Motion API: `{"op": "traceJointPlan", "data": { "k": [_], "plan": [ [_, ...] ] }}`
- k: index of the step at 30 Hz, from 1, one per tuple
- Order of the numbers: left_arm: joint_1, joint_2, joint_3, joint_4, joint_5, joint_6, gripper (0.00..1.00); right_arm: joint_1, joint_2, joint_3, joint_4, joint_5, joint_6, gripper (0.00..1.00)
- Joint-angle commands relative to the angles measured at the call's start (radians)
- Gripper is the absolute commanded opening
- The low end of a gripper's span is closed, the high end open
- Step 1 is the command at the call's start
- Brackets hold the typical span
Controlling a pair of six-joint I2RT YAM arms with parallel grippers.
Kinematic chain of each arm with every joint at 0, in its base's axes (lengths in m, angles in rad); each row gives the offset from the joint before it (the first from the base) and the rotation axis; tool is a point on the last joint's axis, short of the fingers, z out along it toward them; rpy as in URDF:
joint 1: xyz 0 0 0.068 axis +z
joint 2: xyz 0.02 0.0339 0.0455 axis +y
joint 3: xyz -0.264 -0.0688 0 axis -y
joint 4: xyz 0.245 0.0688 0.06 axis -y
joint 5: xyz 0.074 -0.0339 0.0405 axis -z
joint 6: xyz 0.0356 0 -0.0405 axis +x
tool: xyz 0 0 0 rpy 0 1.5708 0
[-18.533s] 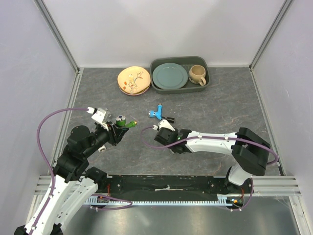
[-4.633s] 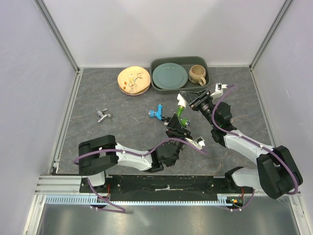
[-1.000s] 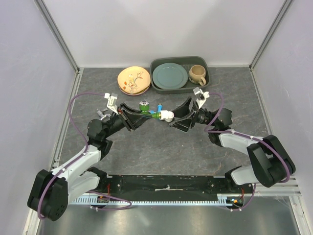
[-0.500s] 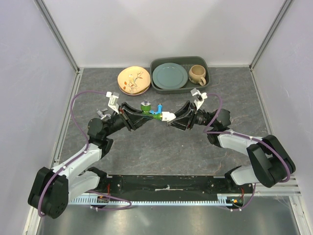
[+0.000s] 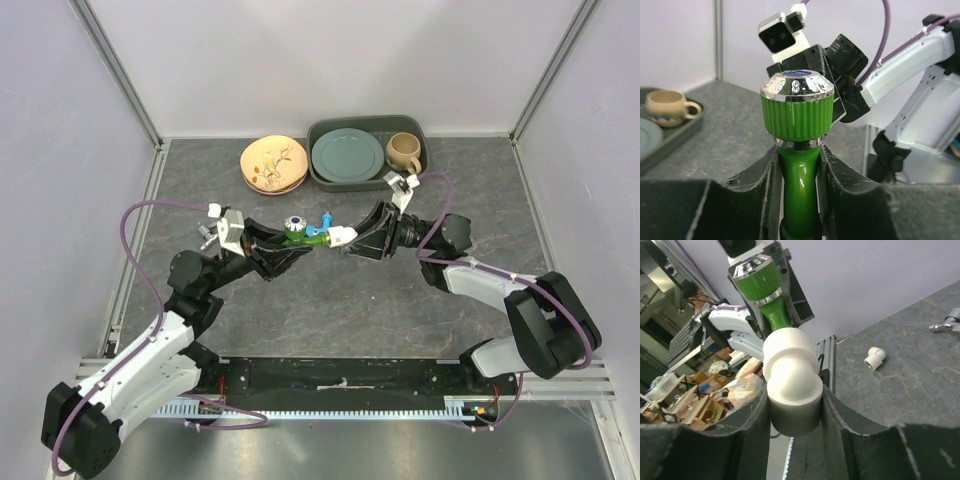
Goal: Install the water faucets
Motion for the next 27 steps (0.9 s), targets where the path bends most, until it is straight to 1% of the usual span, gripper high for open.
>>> {"op": "traceJointPlan", "data": {
  "k": [1, 3, 4, 6, 7, 9, 10, 12, 13, 16, 22, 27],
  "plan": [
    [-0.083, -0.029, 0.018, -0.161, -0.068, 0.303, 0.02, 0.009, 0.053, 0.106, 0.450, -0.006, 0.153, 0.05],
    [-0.100, -0.034, 0.018, -0.185, -0.100, 0.325, 0.02, 0.009, 0.103, 0.126, 0.452, -0.008, 0.204, 0.10],
    [-0.101, -0.035, 0.018, -0.187, -0.109, 0.323, 0.02, 0.008, 0.125, 0.138, 0.452, -0.008, 0.213, 0.18],
    [-0.101, -0.040, 0.016, -0.190, -0.145, 0.317, 0.02, 0.009, 0.138, 0.146, 0.452, -0.016, 0.227, 0.25],
    [-0.101, -0.043, 0.014, -0.190, -0.157, 0.317, 0.02, 0.009, 0.140, 0.147, 0.452, -0.017, 0.227, 0.33],
    [-0.101, -0.058, 0.005, -0.188, -0.192, 0.316, 0.02, 0.009, 0.133, 0.146, 0.450, -0.019, 0.223, 0.41],
    [-0.101, -0.066, 0.001, -0.187, -0.218, 0.316, 0.02, 0.009, 0.127, 0.144, 0.450, -0.022, 0.223, 0.51],
    [-0.101, -0.082, -0.012, -0.178, -0.249, 0.306, 0.02, 0.009, 0.124, 0.143, 0.449, -0.022, 0.221, 0.59],
    [-0.101, -0.086, -0.016, -0.167, -0.275, 0.305, 0.02, 0.009, 0.129, 0.143, 0.447, -0.022, 0.221, 0.65],
    [-0.101, -0.098, -0.024, -0.168, -0.313, 0.302, 0.02, 0.008, 0.141, 0.150, 0.449, -0.023, 0.232, 0.70],
    [-0.101, -0.129, -0.042, -0.182, -0.407, 0.299, 0.02, 0.006, 0.155, 0.156, 0.447, -0.028, 0.238, 0.73],
    [-0.100, -0.168, -0.053, -0.169, -0.456, 0.279, 0.02, 0.006, 0.172, 0.164, 0.447, -0.028, 0.241, 0.74]
  ]
}}
